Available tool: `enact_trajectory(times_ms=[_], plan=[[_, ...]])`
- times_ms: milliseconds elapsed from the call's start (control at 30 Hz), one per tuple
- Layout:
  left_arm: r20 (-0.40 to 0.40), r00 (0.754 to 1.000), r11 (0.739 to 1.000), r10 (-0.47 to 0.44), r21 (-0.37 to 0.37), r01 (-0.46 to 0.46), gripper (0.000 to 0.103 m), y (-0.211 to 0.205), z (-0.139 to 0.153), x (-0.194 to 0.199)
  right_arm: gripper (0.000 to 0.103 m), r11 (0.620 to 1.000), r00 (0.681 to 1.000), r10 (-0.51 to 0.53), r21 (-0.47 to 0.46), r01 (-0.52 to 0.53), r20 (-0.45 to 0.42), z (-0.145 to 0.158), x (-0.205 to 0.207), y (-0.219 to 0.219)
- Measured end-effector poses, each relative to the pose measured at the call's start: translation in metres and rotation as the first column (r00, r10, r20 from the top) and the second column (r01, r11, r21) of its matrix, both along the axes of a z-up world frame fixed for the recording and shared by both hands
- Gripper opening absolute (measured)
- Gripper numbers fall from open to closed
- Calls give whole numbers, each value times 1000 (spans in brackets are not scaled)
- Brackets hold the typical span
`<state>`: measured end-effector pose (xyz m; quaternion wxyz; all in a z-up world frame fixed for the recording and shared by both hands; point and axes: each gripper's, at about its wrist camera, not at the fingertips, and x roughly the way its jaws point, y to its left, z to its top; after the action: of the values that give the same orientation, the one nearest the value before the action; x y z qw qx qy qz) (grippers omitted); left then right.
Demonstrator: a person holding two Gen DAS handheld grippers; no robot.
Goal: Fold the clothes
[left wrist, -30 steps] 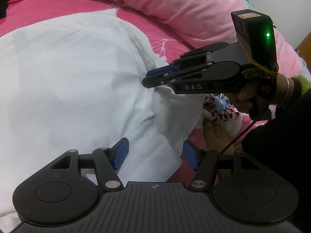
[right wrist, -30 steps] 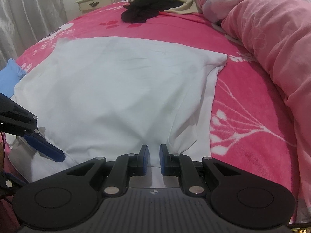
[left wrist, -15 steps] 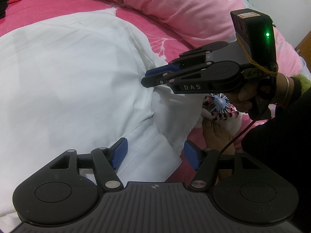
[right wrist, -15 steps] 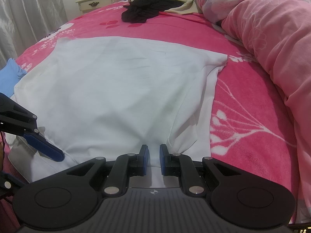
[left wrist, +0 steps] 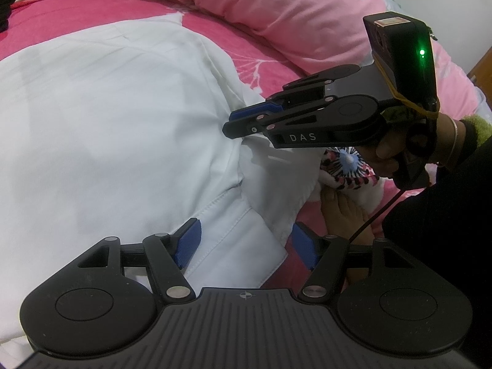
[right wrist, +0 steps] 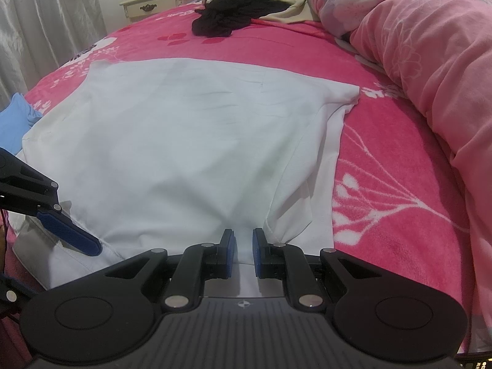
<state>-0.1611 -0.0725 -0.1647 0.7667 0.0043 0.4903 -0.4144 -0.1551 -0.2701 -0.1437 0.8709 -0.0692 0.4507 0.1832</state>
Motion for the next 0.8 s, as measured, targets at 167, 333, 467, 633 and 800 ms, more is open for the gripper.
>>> enact_trajectory(times_ms=[167, 333, 467, 633, 800], plan=[[7, 1000, 1000, -4, 11, 4, 68, -2, 1, -1, 13, 1000, 1000, 0, 1, 0, 0, 0, 0, 0], [14, 1000, 1000, -6, 15, 6, 69, -2, 2, -1, 13, 1000, 1000, 5, 0, -5, 0, 0, 1, -1], [48, 998, 999, 34, -2, -33, 69, 11, 13, 3, 14, 1000, 1000, 16, -4, -16, 18, 5, -3, 1], [65, 978, 979, 200, -55, -196, 69, 53, 39, 14, 14, 999, 998, 50, 10, -51, 43, 24, -9, -6], [104, 909, 914, 404, -72, -399, 69, 109, 62, 9, 17, 994, 996, 72, 81, -76, 47, 50, -3, -7]])
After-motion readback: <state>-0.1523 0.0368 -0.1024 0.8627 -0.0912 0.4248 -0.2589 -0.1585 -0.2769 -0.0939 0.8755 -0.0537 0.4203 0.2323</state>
